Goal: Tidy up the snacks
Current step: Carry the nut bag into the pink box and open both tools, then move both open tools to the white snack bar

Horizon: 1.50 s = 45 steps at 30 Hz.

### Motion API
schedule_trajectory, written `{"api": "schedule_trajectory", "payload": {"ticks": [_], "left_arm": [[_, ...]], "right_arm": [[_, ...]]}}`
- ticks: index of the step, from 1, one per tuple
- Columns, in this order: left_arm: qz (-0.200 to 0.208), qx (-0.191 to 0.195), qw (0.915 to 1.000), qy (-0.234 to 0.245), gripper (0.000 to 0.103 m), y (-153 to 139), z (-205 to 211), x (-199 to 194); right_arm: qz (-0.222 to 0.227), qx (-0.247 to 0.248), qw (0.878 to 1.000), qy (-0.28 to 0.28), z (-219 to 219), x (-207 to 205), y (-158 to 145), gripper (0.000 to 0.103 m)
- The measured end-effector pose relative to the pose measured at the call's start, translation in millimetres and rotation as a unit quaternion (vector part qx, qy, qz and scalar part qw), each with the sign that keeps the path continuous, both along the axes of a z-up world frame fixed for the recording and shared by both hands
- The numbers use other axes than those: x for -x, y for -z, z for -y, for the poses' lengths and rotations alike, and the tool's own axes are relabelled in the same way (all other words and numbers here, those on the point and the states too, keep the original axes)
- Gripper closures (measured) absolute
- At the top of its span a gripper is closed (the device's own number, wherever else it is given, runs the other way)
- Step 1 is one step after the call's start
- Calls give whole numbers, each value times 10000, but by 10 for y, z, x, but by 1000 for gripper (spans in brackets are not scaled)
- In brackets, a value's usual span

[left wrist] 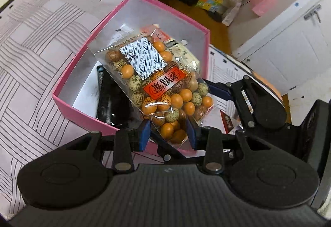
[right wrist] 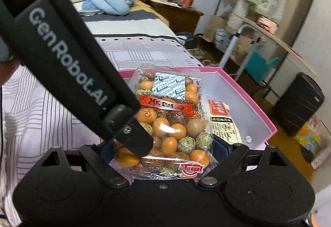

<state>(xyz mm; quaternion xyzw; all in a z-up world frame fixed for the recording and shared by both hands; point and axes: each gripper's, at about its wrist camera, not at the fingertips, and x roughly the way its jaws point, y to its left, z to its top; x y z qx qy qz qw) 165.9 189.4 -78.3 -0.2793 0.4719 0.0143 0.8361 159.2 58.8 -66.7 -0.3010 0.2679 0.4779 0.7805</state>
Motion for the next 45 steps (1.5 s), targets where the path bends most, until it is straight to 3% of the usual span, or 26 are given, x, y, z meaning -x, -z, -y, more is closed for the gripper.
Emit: {"api": "schedule_trajectory", "payload": {"ticks": [2,6,12,19,24,27,30,34,41,45], "left_arm": [[-24,-53,10000,-67,63,28,-32,-25],[10,-649,9977,-197,59,3,-39,-101],[151,-620,9979,-119,59,-62,-2,-19],[499,-807,9946,421,59,-444,350,182],[825,-1052,9871,885,58,-780,745,236],[962,-1143,9826,1106,51,-859,966,229],[1116,-1227,9765,1372,47,-846,1216,192],[1181,-1230,9711,1668,45,-702,1545,95],[902,-865,9723,1977,44,-194,2067,-179],[719,-515,9731,2129,46,177,2362,-290]], "right_arm": [[-56,-66,9999,-131,1,-59,0,9],[-99,-136,9999,12,91,-92,-48,7],[14,-369,9993,99,390,60,-202,7],[-60,-635,9943,855,1026,203,-581,8],[-292,-1162,9779,1716,1579,14,-833,8],[46,-1233,9688,2149,1895,21,-872,8],[163,-1160,9605,2525,2135,42,-814,7],[-317,-1277,9471,2926,2414,72,-588,7],[-1029,-1070,9265,3459,2596,109,197,9],[-1291,-1018,9114,3774,2638,136,585,16]]}}
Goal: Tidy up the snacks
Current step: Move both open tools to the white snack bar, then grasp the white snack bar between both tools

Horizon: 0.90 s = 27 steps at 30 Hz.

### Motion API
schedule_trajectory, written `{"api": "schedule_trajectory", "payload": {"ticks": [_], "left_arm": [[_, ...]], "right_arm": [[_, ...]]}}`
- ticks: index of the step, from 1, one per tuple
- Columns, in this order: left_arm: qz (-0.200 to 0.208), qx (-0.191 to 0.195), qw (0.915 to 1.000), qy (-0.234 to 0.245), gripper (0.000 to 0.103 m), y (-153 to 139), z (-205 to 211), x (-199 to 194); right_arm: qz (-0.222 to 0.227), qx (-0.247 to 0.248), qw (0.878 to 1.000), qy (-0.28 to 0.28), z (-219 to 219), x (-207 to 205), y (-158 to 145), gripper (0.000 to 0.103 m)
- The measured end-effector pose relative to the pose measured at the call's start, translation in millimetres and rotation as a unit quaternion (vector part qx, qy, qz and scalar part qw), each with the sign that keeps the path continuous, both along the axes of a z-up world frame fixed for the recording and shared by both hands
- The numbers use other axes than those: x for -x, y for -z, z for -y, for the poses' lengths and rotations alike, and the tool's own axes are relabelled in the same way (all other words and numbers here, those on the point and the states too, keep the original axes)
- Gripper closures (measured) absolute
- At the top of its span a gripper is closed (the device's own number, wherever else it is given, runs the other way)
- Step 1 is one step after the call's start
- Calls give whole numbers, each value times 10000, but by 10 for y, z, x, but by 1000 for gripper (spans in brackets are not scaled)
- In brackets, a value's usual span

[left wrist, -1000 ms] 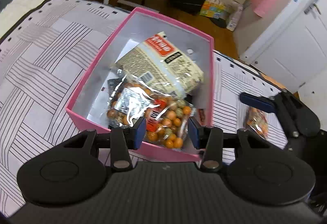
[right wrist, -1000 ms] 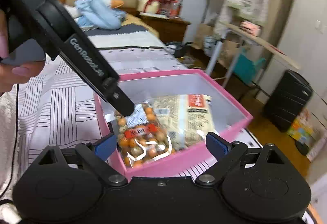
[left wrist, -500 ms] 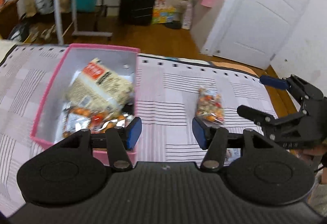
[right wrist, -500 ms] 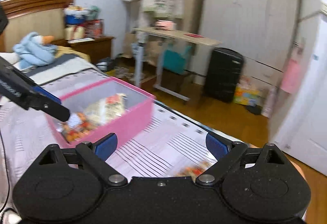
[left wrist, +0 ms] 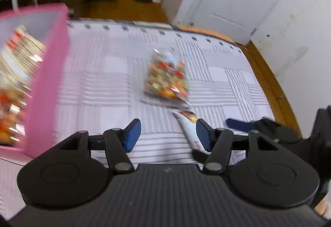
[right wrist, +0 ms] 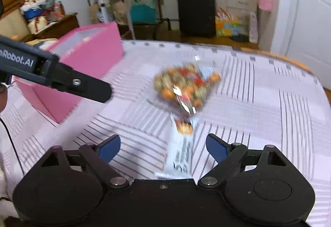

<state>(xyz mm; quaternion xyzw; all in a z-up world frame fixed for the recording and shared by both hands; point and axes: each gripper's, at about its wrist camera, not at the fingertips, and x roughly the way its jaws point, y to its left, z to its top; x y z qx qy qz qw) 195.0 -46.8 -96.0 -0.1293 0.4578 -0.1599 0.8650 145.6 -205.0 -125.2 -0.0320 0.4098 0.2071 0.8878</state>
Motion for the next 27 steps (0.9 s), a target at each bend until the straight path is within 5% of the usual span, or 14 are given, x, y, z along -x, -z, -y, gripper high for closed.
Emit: {"api": "schedule_trajectory", "payload": {"ticks": [5,9,13,17,27], "left_arm": [[-20,92,9998,148,47,411,419,-40],[-156,188,9996,123,50,631,627,-112],[-323,295,9990,41,64,743,695,-135],[-325,202,9993,0,75,743,722,-113],[-428,130,9990,-63,77,520,639,50]], "right_arm": [[19,-21,9996,276,29,-1,355,25],[138,-207,9985,489,89,24,468,40],[284,-182,9977,591,96,97,485,63],[255,-328,9967,699,135,147,487,64],[128,-455,9968,645,75,209,285,66]]}}
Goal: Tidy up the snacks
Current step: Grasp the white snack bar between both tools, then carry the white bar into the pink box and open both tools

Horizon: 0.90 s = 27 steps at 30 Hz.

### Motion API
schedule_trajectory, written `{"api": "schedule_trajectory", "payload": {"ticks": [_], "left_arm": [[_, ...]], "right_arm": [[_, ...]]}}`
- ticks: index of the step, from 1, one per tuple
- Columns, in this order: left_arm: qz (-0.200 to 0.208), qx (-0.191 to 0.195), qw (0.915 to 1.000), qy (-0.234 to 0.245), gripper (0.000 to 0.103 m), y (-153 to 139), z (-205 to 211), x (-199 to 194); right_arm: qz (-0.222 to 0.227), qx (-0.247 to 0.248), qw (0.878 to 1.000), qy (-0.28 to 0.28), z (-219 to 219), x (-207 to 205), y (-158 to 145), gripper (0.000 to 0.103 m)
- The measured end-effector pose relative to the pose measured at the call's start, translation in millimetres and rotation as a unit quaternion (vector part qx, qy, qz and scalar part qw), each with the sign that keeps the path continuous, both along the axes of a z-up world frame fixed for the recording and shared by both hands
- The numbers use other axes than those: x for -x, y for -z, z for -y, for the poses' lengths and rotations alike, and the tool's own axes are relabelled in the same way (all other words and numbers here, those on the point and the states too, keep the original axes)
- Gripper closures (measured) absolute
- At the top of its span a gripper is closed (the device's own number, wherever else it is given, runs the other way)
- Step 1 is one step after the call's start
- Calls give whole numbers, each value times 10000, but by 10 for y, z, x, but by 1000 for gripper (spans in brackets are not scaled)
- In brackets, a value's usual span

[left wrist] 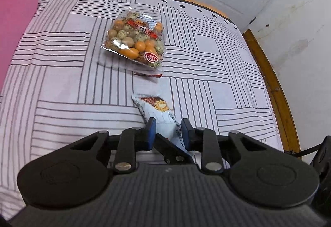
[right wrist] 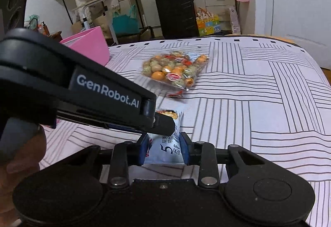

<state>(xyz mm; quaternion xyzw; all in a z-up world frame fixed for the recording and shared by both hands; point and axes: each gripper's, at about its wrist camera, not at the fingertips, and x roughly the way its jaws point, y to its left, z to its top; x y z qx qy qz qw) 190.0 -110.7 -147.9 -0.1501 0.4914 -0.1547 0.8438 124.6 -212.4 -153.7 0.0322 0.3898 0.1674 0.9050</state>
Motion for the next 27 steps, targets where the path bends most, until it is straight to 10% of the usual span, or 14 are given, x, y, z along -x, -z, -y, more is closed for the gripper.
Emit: {"api": "schedule_trajectory", "payload": {"ticks": [27], "left_arm": [[828,-163,9903,-1102,77,-1331,-1172,788]], "right_arm": [[1088,27,9799,-1669,-1104,382,-1244,69]]}}
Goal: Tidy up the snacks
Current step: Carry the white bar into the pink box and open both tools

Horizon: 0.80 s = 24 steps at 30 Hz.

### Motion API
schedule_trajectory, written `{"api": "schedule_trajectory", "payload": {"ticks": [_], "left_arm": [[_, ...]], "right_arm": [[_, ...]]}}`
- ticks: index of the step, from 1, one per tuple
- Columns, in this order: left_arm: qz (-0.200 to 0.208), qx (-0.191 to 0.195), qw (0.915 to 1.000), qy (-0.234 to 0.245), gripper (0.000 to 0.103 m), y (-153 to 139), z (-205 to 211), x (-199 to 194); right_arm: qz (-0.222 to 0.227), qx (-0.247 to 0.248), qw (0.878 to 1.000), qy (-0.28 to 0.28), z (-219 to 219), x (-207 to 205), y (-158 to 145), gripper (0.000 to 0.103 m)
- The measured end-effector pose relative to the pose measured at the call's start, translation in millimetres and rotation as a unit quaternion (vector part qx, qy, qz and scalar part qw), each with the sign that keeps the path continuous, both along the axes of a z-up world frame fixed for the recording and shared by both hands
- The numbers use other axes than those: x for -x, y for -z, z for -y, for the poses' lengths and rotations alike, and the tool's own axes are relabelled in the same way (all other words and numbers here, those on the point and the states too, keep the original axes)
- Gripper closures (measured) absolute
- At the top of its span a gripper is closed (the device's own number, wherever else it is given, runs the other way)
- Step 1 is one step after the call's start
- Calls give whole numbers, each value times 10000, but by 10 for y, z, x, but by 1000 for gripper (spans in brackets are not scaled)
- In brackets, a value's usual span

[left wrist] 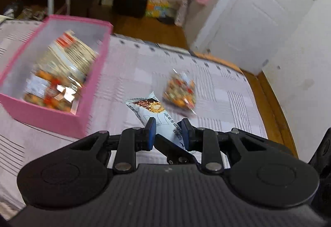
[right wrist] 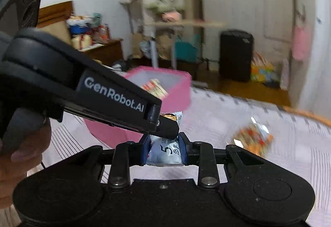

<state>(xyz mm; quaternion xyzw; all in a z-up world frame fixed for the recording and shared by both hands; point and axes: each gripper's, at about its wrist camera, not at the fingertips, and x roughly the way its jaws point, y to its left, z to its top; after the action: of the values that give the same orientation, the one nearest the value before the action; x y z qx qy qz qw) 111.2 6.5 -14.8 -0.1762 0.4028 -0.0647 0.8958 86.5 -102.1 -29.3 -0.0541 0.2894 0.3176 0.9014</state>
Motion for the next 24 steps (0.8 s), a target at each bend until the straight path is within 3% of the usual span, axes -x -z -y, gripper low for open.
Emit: {"api": "schedule_trajectory", "payload": {"ticks": [5,9,15,18,21,24], "left_arm": [[243,-256,9986,-403,77,-230,-395,-64],[304,-227,9959,-815,77,-214,-800,-198],[152,-37,9915,-1292,78,49,-1365,-389],[106,236,9892,-1441,78,247,-1575,-453],[63,263,9871,-1577,77,409,-1692,-492],[123,303,9846,-1716,68,530,-1760,-494]], "right_arm": [[383,38,9980,-508,-416,-205,-165,69],[429,113,9957,-818,-771,-401,-173,69],[643,476,9869,-1403,-1294,-595,53,69],[577,591,9836,-1605,-1415,-690,180,69],[585,708,9816,-1673,-1506,-762,329,65],[409,869,9833,-1545,-1537,-826,438,64]]}}
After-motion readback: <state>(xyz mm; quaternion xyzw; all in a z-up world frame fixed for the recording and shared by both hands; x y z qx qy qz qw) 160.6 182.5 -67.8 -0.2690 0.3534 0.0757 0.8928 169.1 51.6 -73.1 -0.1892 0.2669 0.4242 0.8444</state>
